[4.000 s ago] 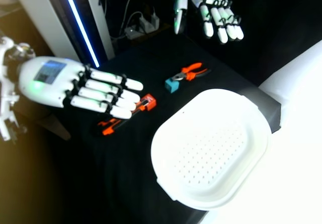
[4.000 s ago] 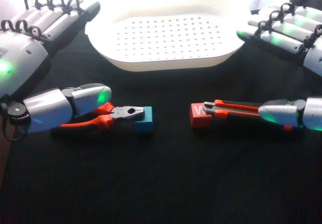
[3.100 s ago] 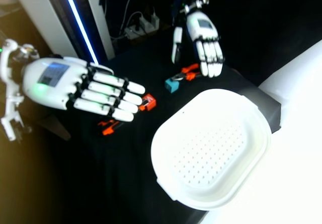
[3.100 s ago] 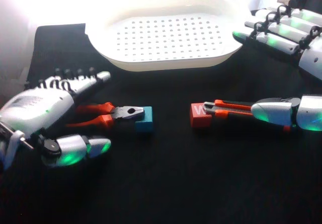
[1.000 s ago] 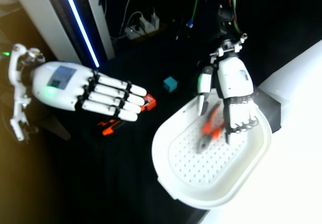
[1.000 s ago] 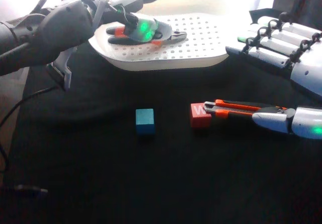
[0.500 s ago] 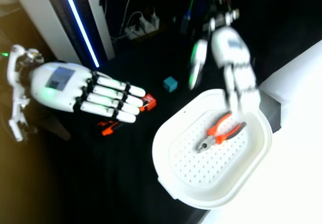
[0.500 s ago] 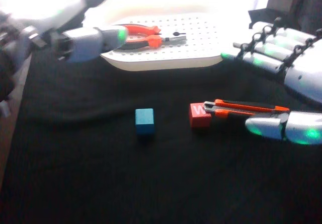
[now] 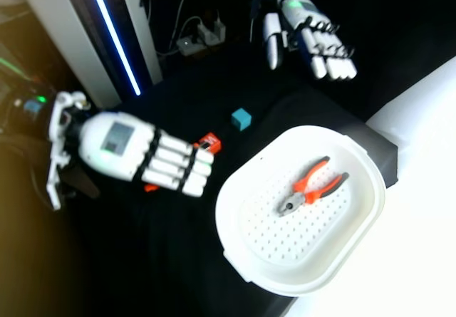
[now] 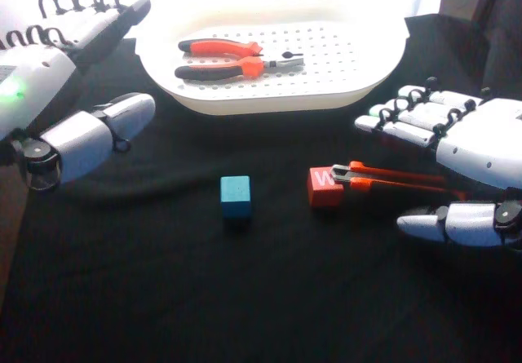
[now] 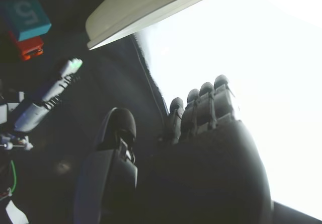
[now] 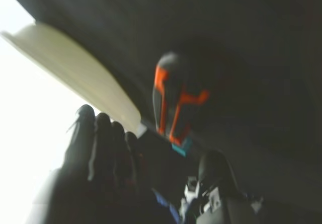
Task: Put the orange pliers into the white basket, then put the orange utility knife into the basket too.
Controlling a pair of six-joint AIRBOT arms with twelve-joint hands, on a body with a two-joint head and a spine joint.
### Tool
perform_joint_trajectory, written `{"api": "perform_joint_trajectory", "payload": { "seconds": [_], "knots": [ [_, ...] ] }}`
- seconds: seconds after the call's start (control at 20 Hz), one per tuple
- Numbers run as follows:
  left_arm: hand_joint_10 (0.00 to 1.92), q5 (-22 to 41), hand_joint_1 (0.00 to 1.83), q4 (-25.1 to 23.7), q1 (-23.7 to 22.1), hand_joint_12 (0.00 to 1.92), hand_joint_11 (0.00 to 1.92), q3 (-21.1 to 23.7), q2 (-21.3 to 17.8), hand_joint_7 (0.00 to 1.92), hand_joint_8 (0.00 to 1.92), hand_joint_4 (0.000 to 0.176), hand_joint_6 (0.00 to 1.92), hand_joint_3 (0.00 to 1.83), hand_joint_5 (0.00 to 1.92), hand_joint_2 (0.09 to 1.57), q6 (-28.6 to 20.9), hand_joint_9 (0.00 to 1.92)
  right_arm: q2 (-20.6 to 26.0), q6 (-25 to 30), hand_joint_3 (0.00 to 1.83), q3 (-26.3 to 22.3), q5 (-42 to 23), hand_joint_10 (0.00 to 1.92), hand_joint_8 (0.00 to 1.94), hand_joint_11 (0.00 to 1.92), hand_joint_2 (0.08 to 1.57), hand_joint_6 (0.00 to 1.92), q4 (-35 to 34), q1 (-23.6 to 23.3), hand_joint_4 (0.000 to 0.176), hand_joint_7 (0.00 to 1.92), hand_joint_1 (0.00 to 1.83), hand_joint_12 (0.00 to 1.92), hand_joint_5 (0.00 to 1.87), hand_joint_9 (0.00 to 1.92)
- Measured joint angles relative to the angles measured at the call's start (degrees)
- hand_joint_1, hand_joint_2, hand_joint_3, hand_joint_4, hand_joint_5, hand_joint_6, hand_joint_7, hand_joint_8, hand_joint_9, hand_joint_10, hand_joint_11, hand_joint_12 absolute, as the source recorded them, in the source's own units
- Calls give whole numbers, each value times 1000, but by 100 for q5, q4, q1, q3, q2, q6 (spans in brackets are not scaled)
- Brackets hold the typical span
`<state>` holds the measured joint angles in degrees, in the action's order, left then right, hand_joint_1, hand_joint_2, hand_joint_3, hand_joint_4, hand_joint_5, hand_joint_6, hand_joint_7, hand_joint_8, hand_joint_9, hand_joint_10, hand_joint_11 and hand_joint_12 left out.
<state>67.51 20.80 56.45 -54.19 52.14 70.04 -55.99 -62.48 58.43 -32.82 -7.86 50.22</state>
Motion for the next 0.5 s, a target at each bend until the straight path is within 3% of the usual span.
{"api": "perform_joint_trajectory", "payload": {
  "seconds": [0.05, 0.1, 0.15, 0.2, 0.25, 0.35, 0.4, 0.45, 0.5],
  "knots": [
    [0, 35, 303, -13, 20, 0, 0, 11, -11, 47, 7, 62, 6, 4, 63, 1469, -17, 0, -70, 0, 1, 50, 35, 160, 99, 0, 1267, 64, -7, 0, 0, 388, 553, 1231, 228, 397],
    [0, 92, 310, -33, 37, 0, 0, 13, -11, 60, 8, 63, 7, 3, 69, 1472, -44, 0, -140, 0, 0, 111, 90, 741, 303, 28, 1288, 168, -9, 0, 0, 532, 587, 1531, 367, 373],
    [0, 142, 310, -9, 63, 0, 0, 39, -15, 68, 10, 71, 10, 0, 77, 1455, -68, 0, -221, -2, 0, 175, 114, 1453, 1181, 324, 1340, 1329, -48, 0, 34, 591, 780, 1775, 522, 518],
    [0, 208, 308, -13, 101, 0, 0, 46, -15, 76, 12, 65, 11, 0, 81, 1444, -83, 0, -258, 7, 2, 219, 22, 1827, 1723, 558, 1357, 1606, -50, -9, 71, 667, 811, 1892, 550, 657],
    [0, 229, 296, -26, 107, 0, 0, 52, -15, 87, 12, 60, 13, 0, 90, 1438, -85, 0, -293, 4, 0, 258, -42, 1902, 1897, 902, 1293, 1858, -57, -44, 58, 930, 977, 1915, 717, 963],
    [10, 343, 298, 9, 175, 0, 0, 68, -17, 109, 18, 57, 14, 0, 94, 1437, -94, 24, -330, -155, 0, 275, -96, 1920, 1939, 1378, 1213, 1918, -127, -55, 58, 1274, 1293, 1921, 1046, 1364],
    [9, 372, 280, 37, 192, 0, 0, 68, -17, 110, 14, 61, 10, 0, 89, 1433, -109, 25, -319, -160, 0, 271, -173, 1921, 1941, 1429, 1201, 1920, -109, -70, 59, 1330, 1381, 1921, 1113, 1425],
    [7, 420, 278, 31, 238, 0, 0, 70, -17, 102, 9, 65, 8, 0, 87, 1438, -120, 21, -280, -149, 16, 168, -308, 1921, 1941, 1439, 1291, 1921, -142, -111, 59, 1334, 1265, 1921, 1107, 1442],
    [5, 437, 281, 39, 247, 0, 0, 70, -17, 98, 7, 68, 7, 0, 84, 1441, -127, 16, -229, -144, 15, 63, -420, 1921, 1941, 1439, 1292, 1921, -153, -109, 59, 1340, 1285, 1921, 1108, 1457]
  ]
}}
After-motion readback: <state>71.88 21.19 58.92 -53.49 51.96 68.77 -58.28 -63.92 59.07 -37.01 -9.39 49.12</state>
